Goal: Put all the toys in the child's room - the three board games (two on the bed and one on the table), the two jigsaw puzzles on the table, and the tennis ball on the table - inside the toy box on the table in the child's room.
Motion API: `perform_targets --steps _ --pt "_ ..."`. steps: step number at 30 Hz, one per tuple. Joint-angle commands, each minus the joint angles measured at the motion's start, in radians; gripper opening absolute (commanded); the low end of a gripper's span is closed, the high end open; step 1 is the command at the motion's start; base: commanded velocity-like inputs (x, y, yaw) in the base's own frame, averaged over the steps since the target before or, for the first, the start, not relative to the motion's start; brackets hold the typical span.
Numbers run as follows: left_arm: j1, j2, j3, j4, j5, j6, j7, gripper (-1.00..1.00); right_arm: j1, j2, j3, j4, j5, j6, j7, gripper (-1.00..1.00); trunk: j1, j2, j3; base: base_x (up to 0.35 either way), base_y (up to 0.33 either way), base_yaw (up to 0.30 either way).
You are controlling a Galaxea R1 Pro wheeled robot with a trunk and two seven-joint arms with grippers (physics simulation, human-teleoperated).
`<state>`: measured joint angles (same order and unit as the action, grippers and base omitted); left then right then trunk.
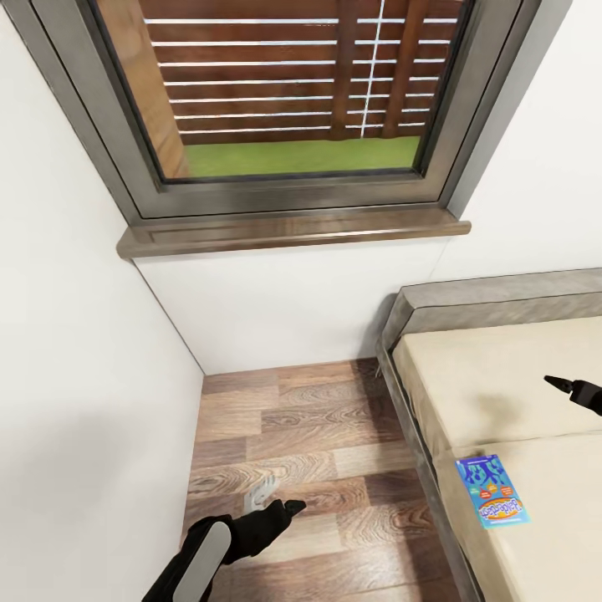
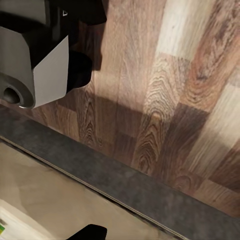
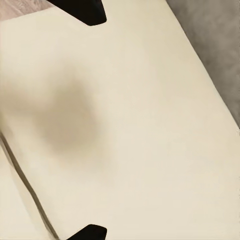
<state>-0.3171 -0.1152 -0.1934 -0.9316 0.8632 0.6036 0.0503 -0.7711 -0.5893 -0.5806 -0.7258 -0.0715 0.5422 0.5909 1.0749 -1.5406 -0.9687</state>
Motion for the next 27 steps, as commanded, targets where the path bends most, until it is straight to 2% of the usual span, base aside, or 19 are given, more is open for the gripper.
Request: perform_targets --steps 1,12,27 --pt "0.000 0.000 0.000 -0.001 0.008 0.003 0.005 1.00 -0.001 0.000 -0.002 -0.001 -0.008 0.009 0.001 1.00 0.000 0.000 -0.001 0.000 -0.064 0.000" --pt "0.000 0.000 -0.002 -0.001 0.007 0.002 0.005 1.00 -0.001 0.000 -0.002 -0.001 -0.007 0.008 0.001 1.00 0.000 0.000 -0.001 0.000 -0.142 0.000" --pt "0.000 0.000 -0.002 -0.001 0.007 0.002 0.005 1.00 -0.002 0.000 -0.002 -0.001 -0.008 0.008 0.001 1.00 0.000 0.000 -0.001 0.000 -0.029 0.000"
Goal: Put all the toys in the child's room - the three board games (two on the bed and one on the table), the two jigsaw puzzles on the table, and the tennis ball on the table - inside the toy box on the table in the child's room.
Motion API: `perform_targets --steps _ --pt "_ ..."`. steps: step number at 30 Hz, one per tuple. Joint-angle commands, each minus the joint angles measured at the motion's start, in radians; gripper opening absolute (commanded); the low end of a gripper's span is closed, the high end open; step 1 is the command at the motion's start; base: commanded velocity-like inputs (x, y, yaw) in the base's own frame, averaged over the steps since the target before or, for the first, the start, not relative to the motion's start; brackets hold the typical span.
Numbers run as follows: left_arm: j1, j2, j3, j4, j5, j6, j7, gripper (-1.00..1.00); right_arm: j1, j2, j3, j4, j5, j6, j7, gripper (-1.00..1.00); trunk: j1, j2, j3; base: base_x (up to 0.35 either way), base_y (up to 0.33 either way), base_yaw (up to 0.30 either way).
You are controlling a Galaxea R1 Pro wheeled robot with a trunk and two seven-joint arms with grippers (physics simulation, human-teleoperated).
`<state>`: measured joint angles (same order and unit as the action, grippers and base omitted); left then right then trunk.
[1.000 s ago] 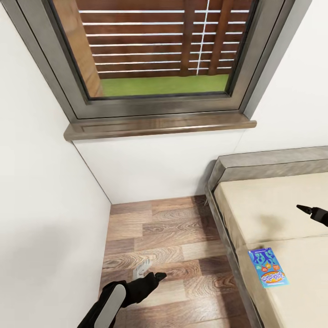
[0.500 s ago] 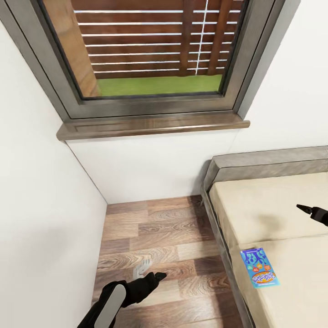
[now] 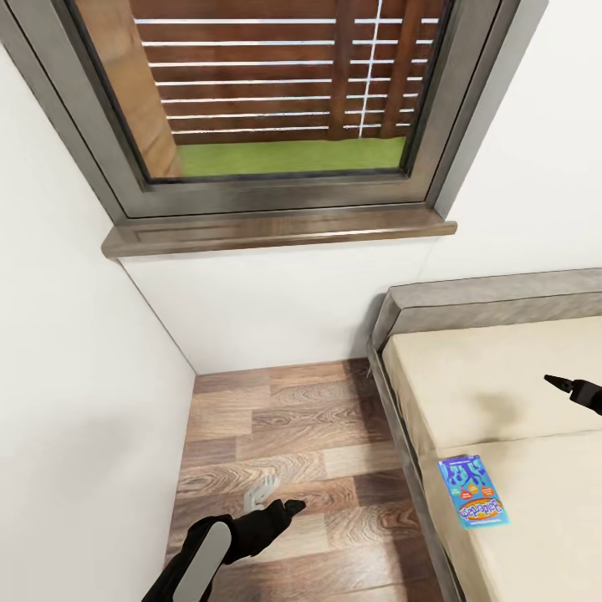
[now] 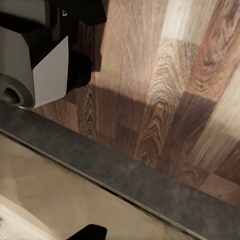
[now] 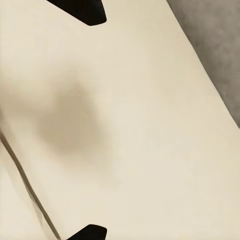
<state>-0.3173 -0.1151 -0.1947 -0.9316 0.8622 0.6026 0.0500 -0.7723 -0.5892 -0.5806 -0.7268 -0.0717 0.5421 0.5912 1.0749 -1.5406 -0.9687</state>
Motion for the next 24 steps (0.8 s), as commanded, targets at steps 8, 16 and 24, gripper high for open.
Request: perform_targets --steps 8,16,24 --pt "0.000 0.000 0.000 -0.001 0.008 0.003 0.005 1.00 0.000 0.000 -0.002 -0.004 -0.008 0.009 0.001 1.00 0.000 0.000 -0.001 0.000 -0.004 0.000" --pt "0.000 0.001 0.002 0.000 0.008 0.003 0.005 1.00 -0.001 0.000 -0.001 -0.013 -0.007 0.009 -0.001 1.00 0.000 0.000 -0.001 0.000 -0.001 0.000" --pt "-0.001 0.002 0.004 0.007 0.007 -0.028 0.001 1.00 0.000 0.000 -0.001 -0.023 -0.007 0.011 -0.002 1.00 0.000 0.000 -0.001 0.000 0.000 0.000"
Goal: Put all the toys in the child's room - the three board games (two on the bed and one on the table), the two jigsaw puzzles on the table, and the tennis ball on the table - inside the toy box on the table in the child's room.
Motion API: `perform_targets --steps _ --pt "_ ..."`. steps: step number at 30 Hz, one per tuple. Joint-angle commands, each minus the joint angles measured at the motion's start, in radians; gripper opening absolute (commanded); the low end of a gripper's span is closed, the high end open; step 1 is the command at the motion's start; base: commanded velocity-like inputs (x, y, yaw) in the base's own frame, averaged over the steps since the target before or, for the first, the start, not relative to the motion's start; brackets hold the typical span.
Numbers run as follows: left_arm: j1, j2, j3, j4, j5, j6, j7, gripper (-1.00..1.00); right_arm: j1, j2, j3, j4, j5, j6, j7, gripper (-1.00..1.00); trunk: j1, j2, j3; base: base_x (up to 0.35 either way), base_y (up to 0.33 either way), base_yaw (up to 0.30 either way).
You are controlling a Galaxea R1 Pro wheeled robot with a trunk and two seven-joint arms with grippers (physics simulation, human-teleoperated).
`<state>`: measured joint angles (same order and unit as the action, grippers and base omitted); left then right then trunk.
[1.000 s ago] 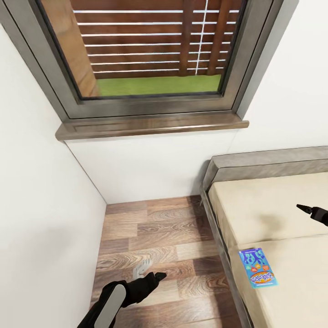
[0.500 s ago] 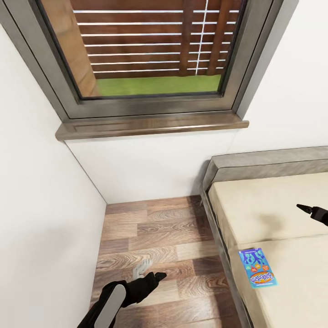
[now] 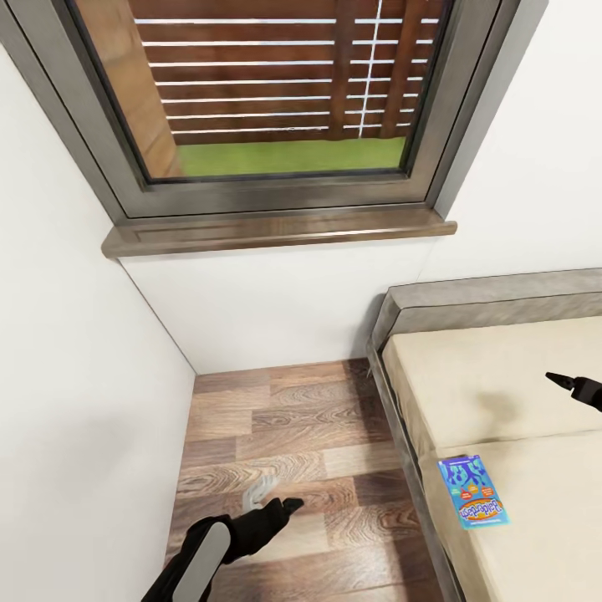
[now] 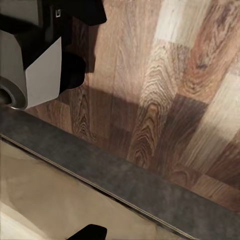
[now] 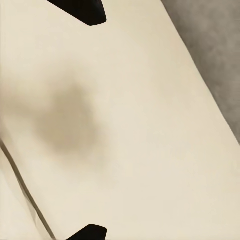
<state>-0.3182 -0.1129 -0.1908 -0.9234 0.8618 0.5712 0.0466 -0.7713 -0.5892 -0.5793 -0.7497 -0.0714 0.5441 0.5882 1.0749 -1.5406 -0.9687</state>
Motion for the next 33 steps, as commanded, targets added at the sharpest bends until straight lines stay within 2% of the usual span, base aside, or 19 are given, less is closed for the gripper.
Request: perform_targets --steps 1,14,33 --pt "0.000 0.001 0.001 -0.001 0.008 -0.009 0.004 1.00 -0.001 0.000 -0.002 -0.001 -0.007 0.009 0.001 1.00 0.000 0.000 -0.001 0.000 0.000 0.000" --pt "-0.001 0.002 0.007 0.002 0.010 -0.057 -0.019 1.00 0.000 0.000 -0.002 -0.006 -0.007 0.011 0.001 1.00 0.000 0.000 -0.001 0.000 0.020 0.000" --pt "-0.001 0.002 0.007 0.003 0.010 -0.066 -0.027 1.00 0.000 0.000 -0.003 -0.015 -0.007 0.015 0.001 1.00 0.000 0.000 -0.001 0.000 0.015 0.000"
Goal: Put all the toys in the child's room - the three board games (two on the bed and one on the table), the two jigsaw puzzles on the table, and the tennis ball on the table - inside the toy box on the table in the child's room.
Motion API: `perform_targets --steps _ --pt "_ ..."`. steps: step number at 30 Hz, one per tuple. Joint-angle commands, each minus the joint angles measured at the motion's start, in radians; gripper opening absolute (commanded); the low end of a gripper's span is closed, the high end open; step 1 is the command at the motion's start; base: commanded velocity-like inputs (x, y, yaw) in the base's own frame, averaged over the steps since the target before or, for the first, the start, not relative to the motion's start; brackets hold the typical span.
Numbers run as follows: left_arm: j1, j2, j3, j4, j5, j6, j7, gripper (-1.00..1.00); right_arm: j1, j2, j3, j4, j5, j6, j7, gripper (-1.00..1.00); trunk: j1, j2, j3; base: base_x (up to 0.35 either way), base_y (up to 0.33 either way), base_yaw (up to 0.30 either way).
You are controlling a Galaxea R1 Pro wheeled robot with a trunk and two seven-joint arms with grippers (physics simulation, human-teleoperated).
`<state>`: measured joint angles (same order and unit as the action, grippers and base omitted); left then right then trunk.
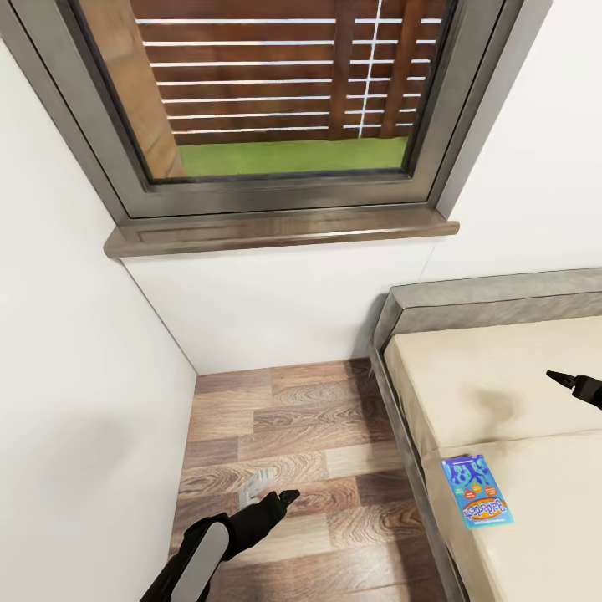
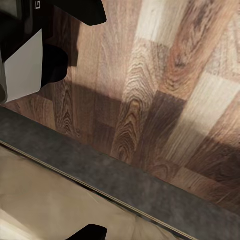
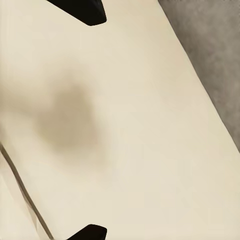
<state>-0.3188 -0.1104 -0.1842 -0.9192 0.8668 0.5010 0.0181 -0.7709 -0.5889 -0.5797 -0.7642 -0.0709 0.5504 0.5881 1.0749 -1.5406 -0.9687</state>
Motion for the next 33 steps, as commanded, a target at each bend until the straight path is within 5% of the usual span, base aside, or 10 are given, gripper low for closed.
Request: perform_targets --steps 1,14,33 --pt "0.000 0.000 0.000 -0.001 0.005 0.004 0.002 1.00 -0.001 0.000 -0.002 0.000 -0.007 0.009 0.001 1.00 0.000 0.000 -0.001 0.000 0.003 0.000" --pt "-0.030 0.000 0.008 0.034 0.003 -0.004 -0.005 1.00 -0.001 -0.001 -0.003 -0.003 -0.007 0.014 0.001 1.00 0.000 0.000 -0.001 0.000 0.001 -0.032" --pt "-0.199 0.003 0.060 0.232 0.001 -0.044 -0.078 1.00 -0.001 -0.007 -0.005 -0.012 -0.007 0.017 0.001 1.00 0.000 0.000 -0.001 0.000 0.000 -0.227"
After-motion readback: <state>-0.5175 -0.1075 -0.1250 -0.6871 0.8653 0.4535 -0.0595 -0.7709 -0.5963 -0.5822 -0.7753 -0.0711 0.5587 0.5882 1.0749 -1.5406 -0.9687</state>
